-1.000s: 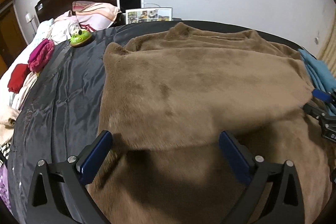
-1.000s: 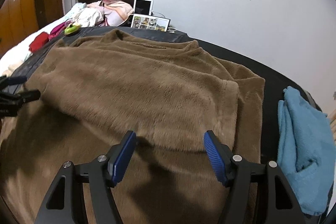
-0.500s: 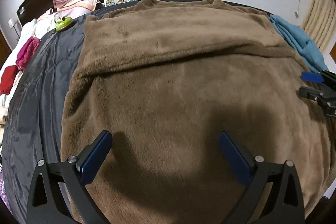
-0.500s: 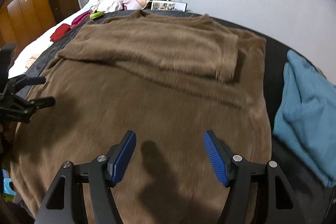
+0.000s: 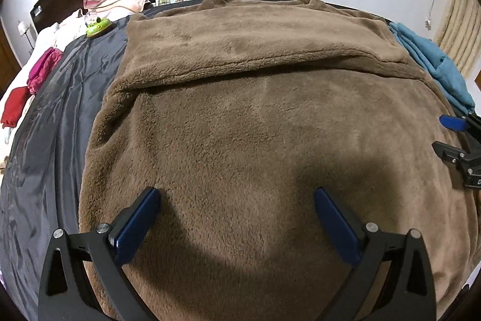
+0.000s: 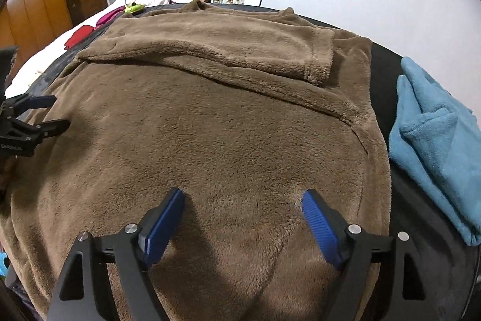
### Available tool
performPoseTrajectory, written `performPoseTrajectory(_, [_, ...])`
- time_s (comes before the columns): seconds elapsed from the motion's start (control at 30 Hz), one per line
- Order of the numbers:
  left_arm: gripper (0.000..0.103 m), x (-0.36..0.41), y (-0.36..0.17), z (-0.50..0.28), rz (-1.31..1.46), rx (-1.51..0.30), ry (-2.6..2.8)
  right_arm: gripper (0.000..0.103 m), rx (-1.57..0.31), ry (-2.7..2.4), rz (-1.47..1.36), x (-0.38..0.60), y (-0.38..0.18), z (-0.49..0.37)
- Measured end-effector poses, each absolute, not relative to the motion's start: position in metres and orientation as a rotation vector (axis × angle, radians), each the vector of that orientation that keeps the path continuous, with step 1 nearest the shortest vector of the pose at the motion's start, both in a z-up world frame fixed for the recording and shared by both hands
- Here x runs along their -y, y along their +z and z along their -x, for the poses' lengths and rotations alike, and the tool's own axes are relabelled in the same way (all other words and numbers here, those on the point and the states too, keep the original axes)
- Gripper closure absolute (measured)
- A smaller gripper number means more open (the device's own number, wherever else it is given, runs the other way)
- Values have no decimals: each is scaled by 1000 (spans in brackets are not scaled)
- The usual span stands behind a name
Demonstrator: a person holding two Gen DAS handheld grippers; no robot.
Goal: Fold clothes
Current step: 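Sweep both open grippers over the folded sweatshirt to flatten it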
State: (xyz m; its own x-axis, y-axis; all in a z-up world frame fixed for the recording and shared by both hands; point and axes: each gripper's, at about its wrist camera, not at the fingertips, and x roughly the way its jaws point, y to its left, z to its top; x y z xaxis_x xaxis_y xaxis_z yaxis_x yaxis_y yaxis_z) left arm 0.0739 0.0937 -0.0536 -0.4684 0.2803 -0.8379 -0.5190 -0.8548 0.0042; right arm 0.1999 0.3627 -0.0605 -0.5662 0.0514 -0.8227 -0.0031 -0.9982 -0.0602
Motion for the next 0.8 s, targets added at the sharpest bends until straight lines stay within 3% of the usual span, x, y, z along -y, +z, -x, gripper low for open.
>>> performPoseTrajectory(0.6, [1,-83,-44,-134,1199,-475,2342,20,231,2778,1309,-339,-40,-228])
performPoseTrajectory(0.8, [1,-73,-50,-133,1245,-392,2339,20,212,2761,1371,-341,-52,-227])
